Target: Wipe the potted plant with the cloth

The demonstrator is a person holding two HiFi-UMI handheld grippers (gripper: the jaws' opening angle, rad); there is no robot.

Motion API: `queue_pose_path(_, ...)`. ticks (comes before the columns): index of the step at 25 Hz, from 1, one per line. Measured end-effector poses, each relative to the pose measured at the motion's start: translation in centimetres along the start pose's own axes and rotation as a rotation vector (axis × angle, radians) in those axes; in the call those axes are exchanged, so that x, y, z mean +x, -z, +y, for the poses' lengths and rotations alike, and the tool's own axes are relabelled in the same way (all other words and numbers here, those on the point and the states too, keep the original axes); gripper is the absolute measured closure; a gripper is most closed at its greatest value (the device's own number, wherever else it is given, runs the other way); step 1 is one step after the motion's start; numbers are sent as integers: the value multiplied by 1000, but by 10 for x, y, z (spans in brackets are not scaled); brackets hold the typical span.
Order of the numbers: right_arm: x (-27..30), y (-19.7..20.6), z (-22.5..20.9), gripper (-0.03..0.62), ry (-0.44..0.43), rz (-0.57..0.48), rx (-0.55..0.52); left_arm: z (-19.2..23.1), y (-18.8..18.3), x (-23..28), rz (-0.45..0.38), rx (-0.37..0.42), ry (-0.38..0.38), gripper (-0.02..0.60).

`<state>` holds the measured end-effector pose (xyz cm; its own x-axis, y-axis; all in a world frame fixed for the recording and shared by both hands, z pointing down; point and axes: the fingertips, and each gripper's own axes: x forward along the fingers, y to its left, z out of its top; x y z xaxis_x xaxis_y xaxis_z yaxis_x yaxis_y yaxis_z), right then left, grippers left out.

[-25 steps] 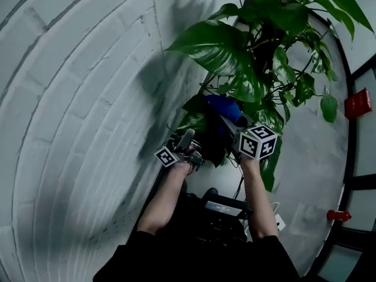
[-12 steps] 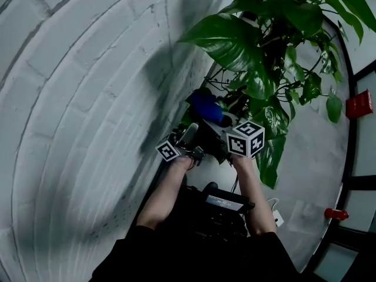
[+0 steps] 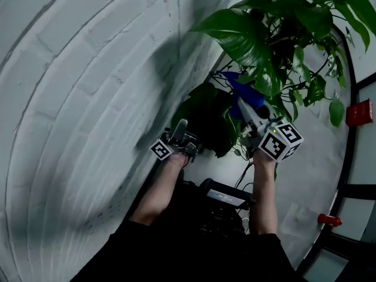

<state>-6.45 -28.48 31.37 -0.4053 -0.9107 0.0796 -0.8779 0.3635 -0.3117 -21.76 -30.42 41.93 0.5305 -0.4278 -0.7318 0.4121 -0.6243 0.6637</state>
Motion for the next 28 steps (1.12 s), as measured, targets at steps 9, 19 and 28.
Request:
queue_pose_path(9, 46, 57, -9, 487, 6, 190, 17, -17, -14, 6, -45, 36, 39, 143)
queue_pose_path(19, 104, 124, 45, 487, -153, 440, 5, -20, -14, 4, 9, 103, 28, 149)
queue_pose_path(28, 95, 123, 96, 487, -362, 433, -15, -9, -5, -5, 92, 130, -26, 149)
